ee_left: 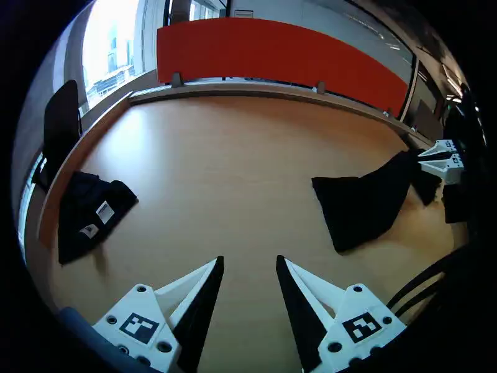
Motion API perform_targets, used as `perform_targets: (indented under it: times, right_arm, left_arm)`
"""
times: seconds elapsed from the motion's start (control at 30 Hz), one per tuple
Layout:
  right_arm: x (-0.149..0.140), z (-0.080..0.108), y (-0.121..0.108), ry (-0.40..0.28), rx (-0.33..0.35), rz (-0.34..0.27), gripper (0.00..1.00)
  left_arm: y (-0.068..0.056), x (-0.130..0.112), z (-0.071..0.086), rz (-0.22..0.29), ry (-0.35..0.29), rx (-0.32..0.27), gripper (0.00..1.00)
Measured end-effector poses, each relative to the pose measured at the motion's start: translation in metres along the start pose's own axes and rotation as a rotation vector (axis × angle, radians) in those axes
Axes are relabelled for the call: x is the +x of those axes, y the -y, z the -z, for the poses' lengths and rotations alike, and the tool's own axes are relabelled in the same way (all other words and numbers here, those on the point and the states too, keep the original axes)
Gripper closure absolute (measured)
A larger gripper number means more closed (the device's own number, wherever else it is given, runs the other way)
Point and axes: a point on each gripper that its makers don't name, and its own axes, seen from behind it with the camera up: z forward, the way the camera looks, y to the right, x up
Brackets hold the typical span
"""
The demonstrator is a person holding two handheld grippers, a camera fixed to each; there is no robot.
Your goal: Fold towel
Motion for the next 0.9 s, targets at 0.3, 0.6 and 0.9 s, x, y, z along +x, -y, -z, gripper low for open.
perform_targets:
  times: [0.3, 0.6, 0.9]
  right_arm:
    - [0.011, -0.026, 0.034, 0.007, 0.082, 0.032, 0.96]
    - [0.017, -0.045, 0.063, 0.026, 0.152, 0.057, 0.96]
    - [0.015, -0.064, 0.089, 0.056, 0.224, 0.095, 0.96]
  left_arm:
    - [0.006, 0.004, 0.007, 0.012, -0.011, 0.002, 0.39]
    - [0.014, 0.005, 0.013, 0.021, -0.020, 0.009, 0.39]
    - [0.029, 0.002, 0.018, 0.045, -0.026, 0.031, 0.39]
